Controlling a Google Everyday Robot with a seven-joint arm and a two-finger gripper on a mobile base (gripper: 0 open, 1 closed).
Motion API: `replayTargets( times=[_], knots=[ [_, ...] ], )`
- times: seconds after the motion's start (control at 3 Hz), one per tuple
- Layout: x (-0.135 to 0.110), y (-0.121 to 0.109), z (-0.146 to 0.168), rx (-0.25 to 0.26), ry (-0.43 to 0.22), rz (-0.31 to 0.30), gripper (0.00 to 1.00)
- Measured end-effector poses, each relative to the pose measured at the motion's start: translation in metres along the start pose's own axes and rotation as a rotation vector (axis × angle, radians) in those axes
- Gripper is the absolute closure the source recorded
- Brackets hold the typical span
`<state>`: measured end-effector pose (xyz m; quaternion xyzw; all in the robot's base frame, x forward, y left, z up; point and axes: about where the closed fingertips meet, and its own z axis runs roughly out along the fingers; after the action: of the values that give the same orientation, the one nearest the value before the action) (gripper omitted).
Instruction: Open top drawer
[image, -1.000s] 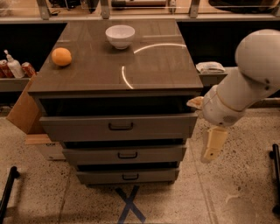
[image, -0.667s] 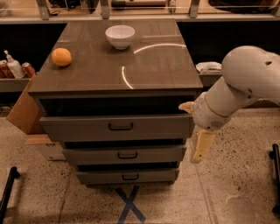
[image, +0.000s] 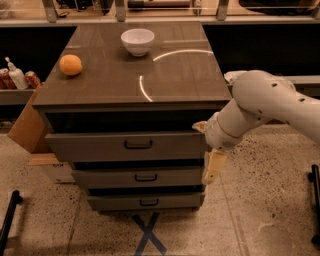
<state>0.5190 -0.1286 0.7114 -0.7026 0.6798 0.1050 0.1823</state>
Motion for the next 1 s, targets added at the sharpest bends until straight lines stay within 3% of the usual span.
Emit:
replayTargets(
  times=[1.0],
  knots=[
    [-0.011, -0.043, 0.047, 0.007, -0.052, 0.002, 0.00]
  ],
)
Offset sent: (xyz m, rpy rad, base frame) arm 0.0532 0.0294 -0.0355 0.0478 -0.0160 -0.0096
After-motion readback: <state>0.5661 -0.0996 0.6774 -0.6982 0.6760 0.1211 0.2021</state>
